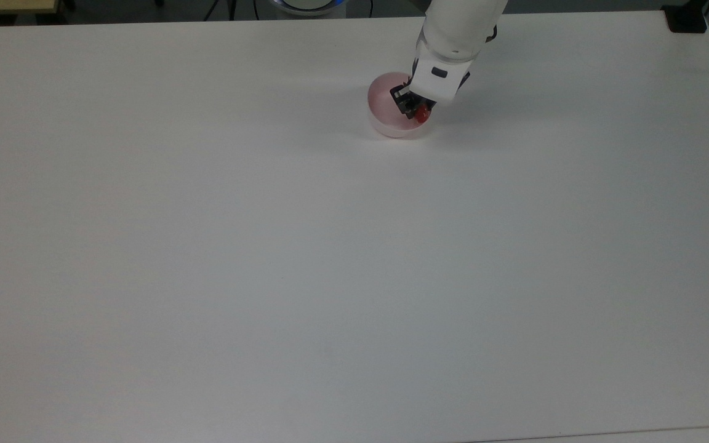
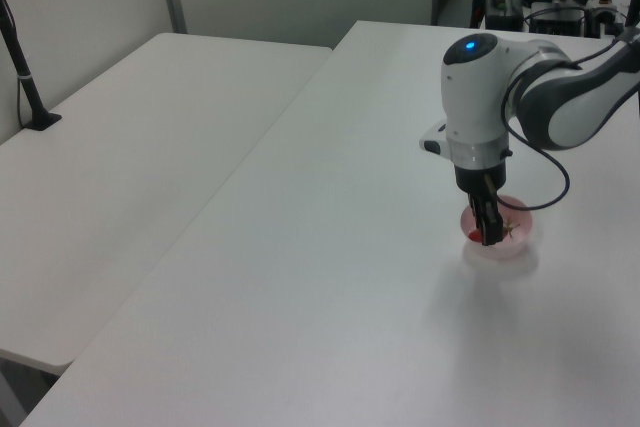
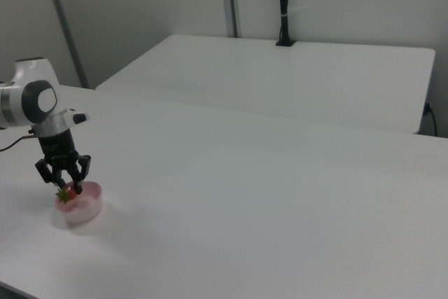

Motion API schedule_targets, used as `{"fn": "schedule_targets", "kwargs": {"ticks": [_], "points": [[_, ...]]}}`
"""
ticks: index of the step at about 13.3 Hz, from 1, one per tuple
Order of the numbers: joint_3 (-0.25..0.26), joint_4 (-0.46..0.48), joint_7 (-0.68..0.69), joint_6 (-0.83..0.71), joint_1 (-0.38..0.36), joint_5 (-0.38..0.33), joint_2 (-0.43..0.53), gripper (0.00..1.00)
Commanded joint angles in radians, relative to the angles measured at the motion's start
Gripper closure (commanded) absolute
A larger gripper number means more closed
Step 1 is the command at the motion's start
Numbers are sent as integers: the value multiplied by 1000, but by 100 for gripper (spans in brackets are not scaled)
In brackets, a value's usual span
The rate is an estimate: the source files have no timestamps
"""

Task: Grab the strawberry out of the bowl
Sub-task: 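Lift the strawberry up out of the pink bowl, then carry the held strawberry away from the bowl across the table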

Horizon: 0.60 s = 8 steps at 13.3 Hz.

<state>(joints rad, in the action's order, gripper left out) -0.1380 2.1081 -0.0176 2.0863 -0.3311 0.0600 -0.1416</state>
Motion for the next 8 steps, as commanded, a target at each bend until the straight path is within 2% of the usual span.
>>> {"fn": "schedule_targets", "kwargs": {"ticks": [1,6,8], "points": [[43,-69,76,-116,-2,-72,37,90],[130,-181,151,-218,3,-107,56,90],[162,-249,186,-213,42,-108,45,90]]}}
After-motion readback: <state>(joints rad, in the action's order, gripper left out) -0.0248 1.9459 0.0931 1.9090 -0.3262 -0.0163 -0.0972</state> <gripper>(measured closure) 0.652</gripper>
